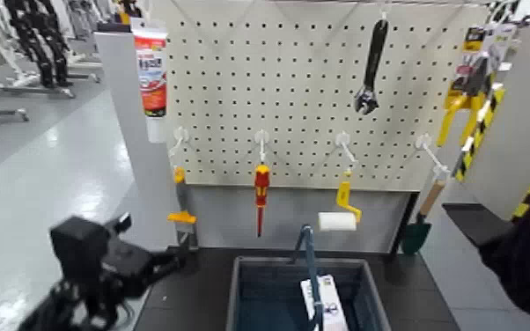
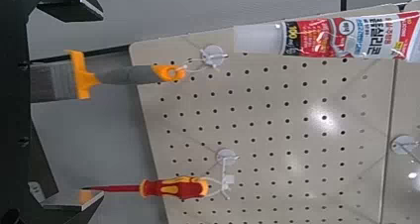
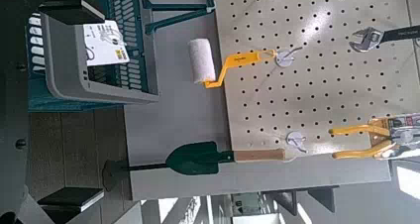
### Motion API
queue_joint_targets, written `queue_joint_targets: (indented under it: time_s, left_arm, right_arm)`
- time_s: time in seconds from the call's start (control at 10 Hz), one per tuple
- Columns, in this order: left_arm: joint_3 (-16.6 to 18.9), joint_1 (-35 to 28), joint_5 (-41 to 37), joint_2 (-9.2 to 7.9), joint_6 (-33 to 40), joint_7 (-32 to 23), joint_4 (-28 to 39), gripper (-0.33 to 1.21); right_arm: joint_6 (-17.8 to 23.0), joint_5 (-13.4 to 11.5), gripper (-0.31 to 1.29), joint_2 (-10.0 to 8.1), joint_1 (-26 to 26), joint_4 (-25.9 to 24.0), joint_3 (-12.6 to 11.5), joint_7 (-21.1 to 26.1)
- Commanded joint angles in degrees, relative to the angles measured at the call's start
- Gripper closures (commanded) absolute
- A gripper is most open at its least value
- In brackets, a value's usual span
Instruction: Put the red glue tube into the crate.
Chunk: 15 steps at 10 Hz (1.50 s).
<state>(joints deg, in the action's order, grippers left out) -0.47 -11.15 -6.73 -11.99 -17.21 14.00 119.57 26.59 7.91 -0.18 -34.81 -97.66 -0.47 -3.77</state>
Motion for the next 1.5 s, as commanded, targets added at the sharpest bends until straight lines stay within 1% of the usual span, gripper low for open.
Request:
queue_joint_targets:
  time_s: [0.1, 0.2, 0.3, 0.4, 0.5, 0.7, 0.8, 0.9, 1.0, 1.2, 1.4, 1.5]
  left_arm:
    - [3.2, 7.7, -1.3, -0.40, -7.7, 5.0, 1.9, 0.05]
    - [3.8, 9.3, -1.9, -0.84, -9.4, 4.8, 3.0, 0.05]
    - [5.4, 11.5, -3.5, -0.84, -12.3, 6.5, 2.8, 0.05]
    - [6.9, 13.9, -3.6, -1.02, -14.3, 9.0, 2.6, 0.05]
    - [7.9, 16.1, -4.6, -1.63, -15.9, 10.6, 2.1, 0.05]
    - [8.5, 20.0, -7.2, -3.22, -15.4, 12.7, -0.7, 0.05]
    - [8.3, 22.4, -7.7, -4.18, -15.5, 14.6, -2.2, 0.05]
    - [7.8, 24.5, -9.6, -5.33, -15.5, 14.8, -3.9, 0.05]
    - [7.0, 27.0, -9.8, -6.12, -15.4, 16.7, -6.0, 0.05]
    - [5.9, 31.5, -11.0, -6.91, -14.3, 20.2, -10.8, 0.06]
    - [3.3, 35.8, -11.8, -7.79, -12.1, 23.2, -16.1, 0.07]
    - [2.2, 38.0, -11.9, -7.96, -11.0, 24.9, -18.7, 0.07]
  right_arm:
    - [-0.4, 0.0, 0.08, 7.91, 0.2, -0.1, 0.0, -0.4]
    - [-0.6, 0.0, 0.08, 7.91, 0.2, -0.1, 0.1, -0.4]
    - [-0.6, 0.0, 0.08, 7.91, 0.3, -0.1, 0.2, -0.4]
    - [-0.6, 0.0, 0.08, 7.91, 0.3, -0.1, 0.3, -0.4]
    - [-0.7, 0.0, 0.08, 7.91, 0.4, -0.1, 0.4, -0.4]
    - [-0.9, 0.0, 0.08, 7.91, 0.4, -0.1, 0.4, -0.7]
    - [-1.1, 0.0, 0.08, 7.91, 0.5, -0.1, 0.4, -0.8]
    - [-1.1, 0.1, 0.08, 7.91, 0.6, 0.0, 0.3, -1.0]
    - [-1.2, 0.3, 0.08, 7.82, 0.9, 0.1, 0.2, -1.3]
    - [-1.2, 0.6, 0.08, 7.82, 1.1, 0.4, 0.1, -1.9]
    - [-1.3, 0.9, 0.08, 7.82, 1.2, 0.4, 0.0, -2.4]
    - [-1.4, 0.9, 0.08, 7.82, 1.2, 0.4, 0.0, -2.6]
